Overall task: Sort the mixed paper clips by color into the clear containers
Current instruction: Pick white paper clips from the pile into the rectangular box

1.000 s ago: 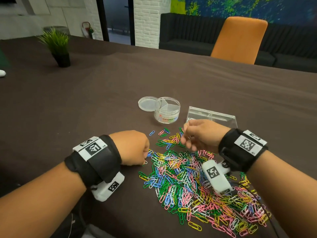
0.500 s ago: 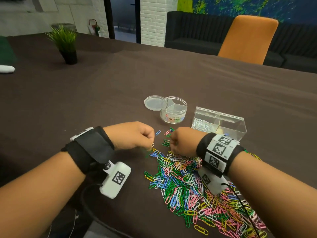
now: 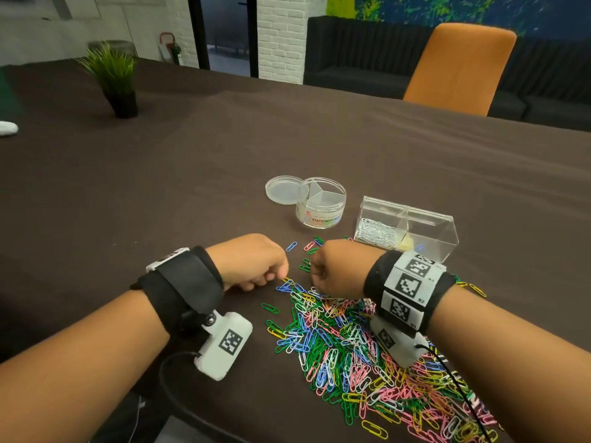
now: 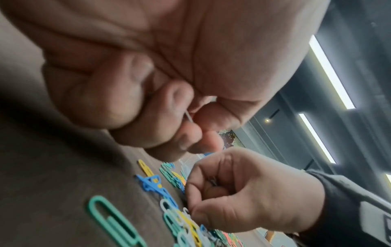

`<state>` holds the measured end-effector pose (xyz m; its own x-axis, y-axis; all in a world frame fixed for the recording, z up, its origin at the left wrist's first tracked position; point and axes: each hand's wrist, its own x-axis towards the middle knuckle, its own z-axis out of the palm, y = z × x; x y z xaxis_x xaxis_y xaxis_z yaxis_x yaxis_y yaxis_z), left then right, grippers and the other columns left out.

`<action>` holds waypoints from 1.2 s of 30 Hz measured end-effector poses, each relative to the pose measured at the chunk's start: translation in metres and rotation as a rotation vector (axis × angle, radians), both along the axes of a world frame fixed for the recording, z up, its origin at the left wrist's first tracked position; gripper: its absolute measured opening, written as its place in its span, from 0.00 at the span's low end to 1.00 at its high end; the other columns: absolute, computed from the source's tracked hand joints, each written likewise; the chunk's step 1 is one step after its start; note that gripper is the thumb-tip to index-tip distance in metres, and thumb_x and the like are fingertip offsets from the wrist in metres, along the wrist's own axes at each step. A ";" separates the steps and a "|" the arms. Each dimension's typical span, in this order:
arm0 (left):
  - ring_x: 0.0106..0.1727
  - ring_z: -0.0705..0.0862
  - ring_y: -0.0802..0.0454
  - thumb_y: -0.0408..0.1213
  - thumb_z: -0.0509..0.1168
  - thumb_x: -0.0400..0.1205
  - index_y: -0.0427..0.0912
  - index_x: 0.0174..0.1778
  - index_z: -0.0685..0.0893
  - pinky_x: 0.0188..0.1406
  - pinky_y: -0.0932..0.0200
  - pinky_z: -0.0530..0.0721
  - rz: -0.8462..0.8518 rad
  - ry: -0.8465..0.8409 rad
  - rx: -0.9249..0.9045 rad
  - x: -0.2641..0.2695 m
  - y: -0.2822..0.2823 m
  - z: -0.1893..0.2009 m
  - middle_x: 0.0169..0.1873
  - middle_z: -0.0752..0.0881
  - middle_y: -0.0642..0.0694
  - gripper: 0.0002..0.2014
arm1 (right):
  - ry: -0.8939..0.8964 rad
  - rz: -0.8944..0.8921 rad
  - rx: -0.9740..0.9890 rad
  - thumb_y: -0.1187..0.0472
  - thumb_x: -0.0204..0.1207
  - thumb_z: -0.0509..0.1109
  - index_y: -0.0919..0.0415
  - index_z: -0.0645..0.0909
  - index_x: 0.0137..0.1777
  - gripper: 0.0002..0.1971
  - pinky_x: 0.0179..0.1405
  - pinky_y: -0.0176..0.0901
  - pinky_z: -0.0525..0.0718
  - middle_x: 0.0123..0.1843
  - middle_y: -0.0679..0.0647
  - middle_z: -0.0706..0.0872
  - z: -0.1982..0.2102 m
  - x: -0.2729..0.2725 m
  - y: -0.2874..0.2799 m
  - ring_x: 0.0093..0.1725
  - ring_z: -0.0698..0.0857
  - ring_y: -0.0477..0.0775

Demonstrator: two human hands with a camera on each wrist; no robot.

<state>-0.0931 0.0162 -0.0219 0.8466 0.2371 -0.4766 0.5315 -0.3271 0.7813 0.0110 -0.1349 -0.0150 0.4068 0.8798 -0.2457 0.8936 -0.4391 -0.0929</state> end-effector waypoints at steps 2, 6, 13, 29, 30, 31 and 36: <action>0.21 0.68 0.52 0.31 0.58 0.75 0.42 0.28 0.80 0.21 0.66 0.64 -0.065 0.043 0.145 0.003 -0.006 0.004 0.25 0.75 0.47 0.11 | 0.038 -0.041 -0.015 0.60 0.77 0.63 0.65 0.85 0.47 0.11 0.39 0.39 0.78 0.45 0.62 0.88 -0.002 0.001 -0.002 0.38 0.78 0.57; 0.30 0.81 0.58 0.38 0.66 0.80 0.43 0.39 0.88 0.28 0.63 0.76 -0.311 -0.017 0.556 0.005 -0.010 0.007 0.30 0.83 0.50 0.07 | 0.075 -0.068 -0.028 0.59 0.74 0.68 0.62 0.86 0.46 0.08 0.40 0.44 0.83 0.44 0.60 0.89 0.000 0.003 -0.004 0.39 0.82 0.57; 0.33 0.79 0.62 0.47 0.76 0.74 0.56 0.48 0.90 0.30 0.65 0.70 -0.468 -0.092 0.774 0.008 -0.018 0.005 0.31 0.82 0.57 0.08 | 0.059 -0.054 -0.020 0.55 0.76 0.72 0.57 0.88 0.48 0.07 0.44 0.43 0.82 0.46 0.54 0.89 0.001 0.002 0.000 0.46 0.86 0.57; 0.28 0.79 0.64 0.44 0.74 0.78 0.48 0.43 0.90 0.31 0.66 0.73 -0.357 -0.082 0.692 0.001 0.001 0.008 0.28 0.85 0.57 0.05 | 0.413 -0.162 0.137 0.64 0.76 0.63 0.58 0.84 0.44 0.08 0.30 0.34 0.77 0.33 0.47 0.89 0.005 0.007 -0.015 0.27 0.79 0.42; 0.28 0.79 0.64 0.45 0.74 0.77 0.48 0.42 0.91 0.31 0.66 0.74 -0.346 -0.085 0.682 0.000 0.004 0.010 0.28 0.86 0.57 0.05 | 0.430 -0.182 0.143 0.65 0.76 0.62 0.60 0.84 0.40 0.09 0.29 0.33 0.76 0.32 0.49 0.88 0.005 0.009 -0.014 0.26 0.78 0.43; 0.28 0.79 0.65 0.45 0.75 0.77 0.48 0.42 0.91 0.32 0.66 0.74 -0.337 -0.089 0.671 -0.001 0.006 0.012 0.28 0.87 0.57 0.05 | 0.458 -0.211 0.151 0.65 0.76 0.61 0.61 0.83 0.38 0.10 0.27 0.34 0.75 0.31 0.52 0.85 0.004 0.010 -0.014 0.25 0.76 0.45; 0.31 0.80 0.66 0.47 0.75 0.77 0.50 0.41 0.92 0.33 0.69 0.76 -0.298 -0.109 0.583 -0.004 0.014 0.019 0.32 0.89 0.56 0.06 | 0.378 -0.200 0.082 0.52 0.76 0.71 0.56 0.81 0.37 0.10 0.38 0.42 0.77 0.32 0.50 0.80 -0.002 0.007 -0.004 0.33 0.77 0.50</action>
